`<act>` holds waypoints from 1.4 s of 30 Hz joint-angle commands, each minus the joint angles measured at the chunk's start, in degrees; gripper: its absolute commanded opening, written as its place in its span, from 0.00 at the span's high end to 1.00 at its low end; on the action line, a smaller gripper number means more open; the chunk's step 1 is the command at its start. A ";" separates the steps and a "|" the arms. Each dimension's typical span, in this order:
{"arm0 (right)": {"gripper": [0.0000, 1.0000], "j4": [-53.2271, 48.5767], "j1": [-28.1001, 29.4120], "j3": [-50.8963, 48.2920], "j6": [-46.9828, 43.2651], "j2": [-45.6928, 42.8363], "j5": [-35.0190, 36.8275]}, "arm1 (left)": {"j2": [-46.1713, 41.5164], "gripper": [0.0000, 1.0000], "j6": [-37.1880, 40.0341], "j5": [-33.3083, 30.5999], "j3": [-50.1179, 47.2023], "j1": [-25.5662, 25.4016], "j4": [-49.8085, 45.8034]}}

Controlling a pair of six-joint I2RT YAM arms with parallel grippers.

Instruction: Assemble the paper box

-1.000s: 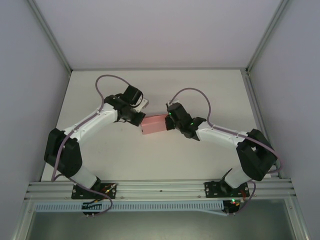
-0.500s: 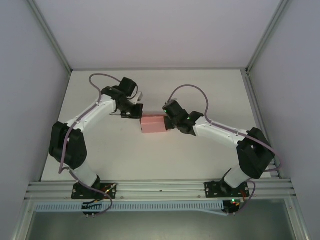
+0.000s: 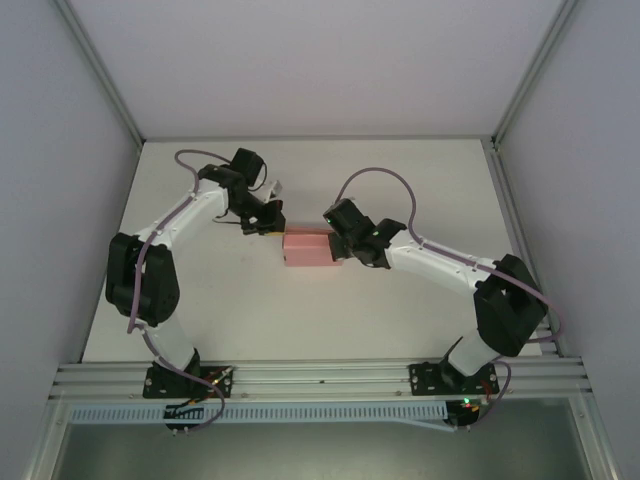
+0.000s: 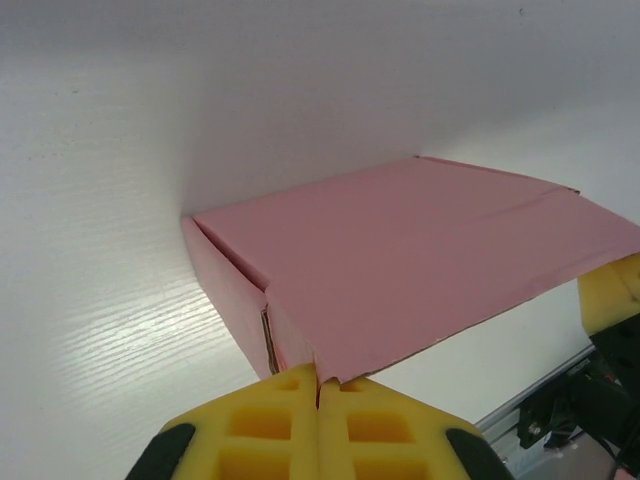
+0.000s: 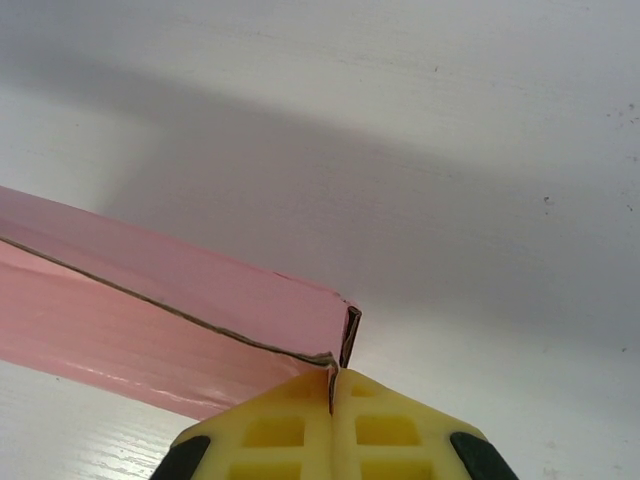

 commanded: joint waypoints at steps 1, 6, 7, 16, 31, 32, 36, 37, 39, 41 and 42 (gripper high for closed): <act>1.00 1.05 1.40 -2.07 -0.77 0.65 -2.99 | 0.12 1.00 5.37 -3.00 -0.74 -2.53 -0.42; 1.00 11.14 1.75 -9.00 -3.95 -2.15 -4.67 | -1.85 1.00 5.45 -12.79 -8.43 -6.75 4.57; 1.00 12.78 2.04 -10.43 -4.58 -2.52 -4.79 | -2.69 1.00 5.23 -13.07 -10.14 -7.38 6.35; 0.90 12.36 2.60 -12.86 -7.32 -4.86 -3.82 | -5.87 1.00 3.66 -14.20 -20.78 -10.63 14.38; 0.35 10.27 -1.22 -7.39 2.11 -11.57 -5.24 | -5.55 1.00 2.48 -16.63 -17.98 -11.27 13.51; 0.34 10.46 -2.05 -7.52 3.33 -11.82 -5.67 | -5.48 1.00 2.48 -16.55 -17.80 -11.24 13.60; 0.36 11.75 -6.50 -8.57 8.18 -11.61 -6.50 | -5.13 1.00 2.77 -16.60 -17.47 -11.31 14.13; 0.40 12.24 -7.92 -8.99 9.28 -11.15 -8.06 | -4.81 1.00 2.84 -16.60 -17.26 -11.31 14.04; 0.44 12.98 -9.79 -9.31 10.61 -9.80 -10.39 | -4.33 1.00 3.09 -16.32 -16.95 -11.24 13.92; 0.47 13.36 -10.37 -9.56 10.01 -8.25 -12.18 | -4.15 1.00 3.29 -16.38 -16.83 -11.24 13.95; 0.48 13.17 -10.37 -9.87 9.79 -7.51 -12.52 | -4.21 1.00 3.33 -16.43 -16.87 -11.29 13.93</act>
